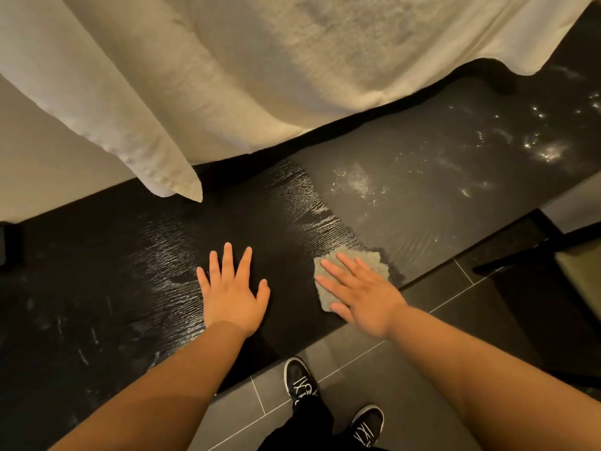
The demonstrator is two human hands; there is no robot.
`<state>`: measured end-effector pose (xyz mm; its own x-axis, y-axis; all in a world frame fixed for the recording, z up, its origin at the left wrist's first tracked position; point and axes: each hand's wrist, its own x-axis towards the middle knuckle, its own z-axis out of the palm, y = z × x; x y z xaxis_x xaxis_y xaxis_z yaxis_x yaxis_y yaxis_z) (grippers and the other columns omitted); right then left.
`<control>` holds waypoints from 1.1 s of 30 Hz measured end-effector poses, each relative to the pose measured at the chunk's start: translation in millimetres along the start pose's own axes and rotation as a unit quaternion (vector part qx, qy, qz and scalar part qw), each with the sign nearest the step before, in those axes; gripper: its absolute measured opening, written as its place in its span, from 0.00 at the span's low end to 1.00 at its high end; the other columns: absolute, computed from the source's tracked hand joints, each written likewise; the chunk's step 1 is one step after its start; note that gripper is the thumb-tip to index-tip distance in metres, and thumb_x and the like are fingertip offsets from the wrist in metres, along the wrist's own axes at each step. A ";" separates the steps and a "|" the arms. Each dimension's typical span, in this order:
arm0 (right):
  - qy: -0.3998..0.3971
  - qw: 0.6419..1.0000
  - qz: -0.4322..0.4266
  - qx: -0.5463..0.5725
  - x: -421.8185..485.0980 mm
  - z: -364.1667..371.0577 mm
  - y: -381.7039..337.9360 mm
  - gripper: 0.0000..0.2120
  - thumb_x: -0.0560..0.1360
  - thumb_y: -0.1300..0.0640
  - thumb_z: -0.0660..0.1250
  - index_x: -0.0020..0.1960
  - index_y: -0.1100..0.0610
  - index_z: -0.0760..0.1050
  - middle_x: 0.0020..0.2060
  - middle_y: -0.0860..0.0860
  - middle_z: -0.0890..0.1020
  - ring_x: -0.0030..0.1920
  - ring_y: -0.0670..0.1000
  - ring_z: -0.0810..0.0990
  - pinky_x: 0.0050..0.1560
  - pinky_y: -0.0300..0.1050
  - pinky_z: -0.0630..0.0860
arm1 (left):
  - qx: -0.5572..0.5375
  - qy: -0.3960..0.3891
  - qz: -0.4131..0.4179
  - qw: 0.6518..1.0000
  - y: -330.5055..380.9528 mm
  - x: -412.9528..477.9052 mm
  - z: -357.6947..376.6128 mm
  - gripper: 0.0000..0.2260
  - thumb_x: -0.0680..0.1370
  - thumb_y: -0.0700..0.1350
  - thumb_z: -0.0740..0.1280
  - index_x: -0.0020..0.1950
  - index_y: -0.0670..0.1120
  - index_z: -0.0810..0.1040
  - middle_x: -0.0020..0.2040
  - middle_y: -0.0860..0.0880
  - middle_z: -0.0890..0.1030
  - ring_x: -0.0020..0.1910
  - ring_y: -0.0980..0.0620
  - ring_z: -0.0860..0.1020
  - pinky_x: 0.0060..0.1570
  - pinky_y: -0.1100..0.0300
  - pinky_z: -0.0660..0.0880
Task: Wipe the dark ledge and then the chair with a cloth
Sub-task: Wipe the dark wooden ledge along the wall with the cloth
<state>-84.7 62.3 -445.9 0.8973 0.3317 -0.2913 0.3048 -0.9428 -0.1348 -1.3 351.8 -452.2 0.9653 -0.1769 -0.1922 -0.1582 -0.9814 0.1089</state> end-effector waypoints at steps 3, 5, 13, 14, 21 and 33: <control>-0.003 0.994 0.109 0.014 11.2 -14.4 35.3 0.30 0.83 0.36 0.42 0.84 0.43 0.46 0.84 0.46 0.45 0.83 0.56 0.40 0.81 0.61 0.49 | 0.004 -0.004 -0.001 1.000 -0.7 1.4 1.0 0.34 0.80 0.66 0.49 0.86 0.58 0.51 0.87 0.46 0.46 0.85 0.39 0.43 0.81 0.34 0.44; -0.006 0.987 0.153 0.038 17.7 -19.6 27.8 0.31 0.83 0.36 0.40 0.84 0.44 0.43 0.83 0.47 0.42 0.82 0.57 0.36 0.81 0.61 0.46 | 0.005 -0.003 0.000 1.000 -1.8 0.9 1.3 0.34 0.80 0.66 0.49 0.86 0.58 0.51 0.87 0.46 0.46 0.85 0.39 0.43 0.81 0.34 0.44; 0.010 0.998 -0.062 0.008 5.9 -1.8 -9.7 0.29 0.84 0.40 0.49 0.83 0.47 0.54 0.83 0.49 0.49 0.83 0.56 0.42 0.82 0.56 0.43 | -0.005 -0.003 -0.003 1.000 0.0 0.7 -1.9 0.35 0.79 0.66 0.48 0.86 0.58 0.53 0.87 0.46 0.47 0.85 0.39 0.44 0.81 0.35 0.44; 0.026 0.997 -0.069 -0.015 10.5 -2.1 5.3 0.29 0.84 0.41 0.51 0.83 0.48 0.57 0.83 0.50 0.53 0.83 0.57 0.47 0.81 0.56 0.47 | -0.005 -0.004 -0.002 1.000 0.2 0.5 -2.3 0.35 0.79 0.66 0.48 0.86 0.58 0.52 0.87 0.46 0.47 0.85 0.39 0.43 0.81 0.35 0.43; 0.062 0.988 0.142 0.013 23.0 -6.2 35.1 0.30 0.84 0.40 0.48 0.83 0.49 0.55 0.83 0.53 0.54 0.82 0.63 0.47 0.80 0.64 0.52 | 0.002 -0.004 -0.006 1.000 -0.6 1.3 -1.3 0.34 0.80 0.66 0.50 0.86 0.59 0.51 0.87 0.47 0.47 0.85 0.40 0.43 0.81 0.35 0.43; 0.020 0.997 0.067 -0.020 7.5 -21.5 73.7 0.30 0.84 0.39 0.44 0.84 0.47 0.50 0.83 0.52 0.51 0.82 0.59 0.43 0.81 0.58 0.44 | -0.010 -0.022 -0.075 0.997 24.1 -5.7 -2.9 0.31 0.85 0.63 0.49 0.86 0.57 0.49 0.87 0.46 0.45 0.85 0.39 0.43 0.82 0.37 0.44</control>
<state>-48.7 -5.4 -437.6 0.9423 0.2026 -0.2667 0.1936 -0.9792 -0.0599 -10.1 329.3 -445.6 0.9675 -0.0312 -0.2510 -0.0074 -0.9954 0.0953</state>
